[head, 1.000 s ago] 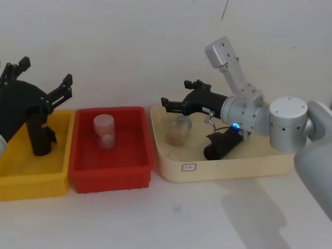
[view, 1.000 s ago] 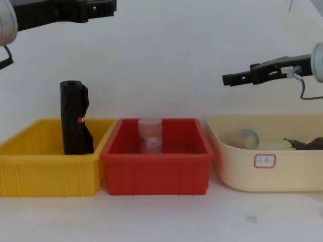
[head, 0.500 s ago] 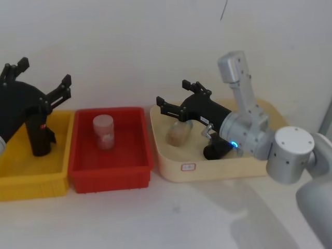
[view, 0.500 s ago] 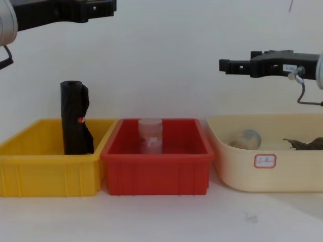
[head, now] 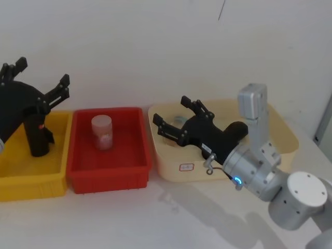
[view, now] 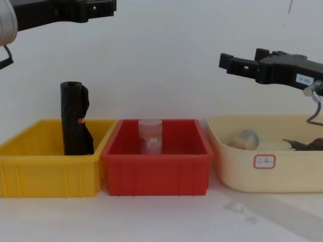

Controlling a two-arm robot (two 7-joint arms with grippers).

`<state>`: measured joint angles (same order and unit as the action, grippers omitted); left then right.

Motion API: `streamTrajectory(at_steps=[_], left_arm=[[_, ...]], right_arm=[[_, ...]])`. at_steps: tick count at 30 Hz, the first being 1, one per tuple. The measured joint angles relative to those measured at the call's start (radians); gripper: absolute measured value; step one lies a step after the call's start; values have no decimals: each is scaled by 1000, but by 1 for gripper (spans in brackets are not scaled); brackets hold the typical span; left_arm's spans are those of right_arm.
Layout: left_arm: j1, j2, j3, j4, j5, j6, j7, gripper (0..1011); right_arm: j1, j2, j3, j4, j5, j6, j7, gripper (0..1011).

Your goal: Pick up the garbage bag with the one hand and transfer it to the other hand.

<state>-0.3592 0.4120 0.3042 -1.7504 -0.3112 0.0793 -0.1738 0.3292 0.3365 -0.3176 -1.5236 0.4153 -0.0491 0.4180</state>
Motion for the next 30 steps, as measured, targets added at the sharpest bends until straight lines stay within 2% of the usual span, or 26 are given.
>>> streamTrajectory(at_steps=[12, 30], left_arm=[[0, 0, 0, 0, 0, 0, 0, 1001], [0, 0, 0, 0, 0, 0, 0, 1001]], right_arm=[[-77, 5, 11, -69, 24, -41, -6, 1000], [-112, 7, 17, -101, 34, -59, -8, 1000]])
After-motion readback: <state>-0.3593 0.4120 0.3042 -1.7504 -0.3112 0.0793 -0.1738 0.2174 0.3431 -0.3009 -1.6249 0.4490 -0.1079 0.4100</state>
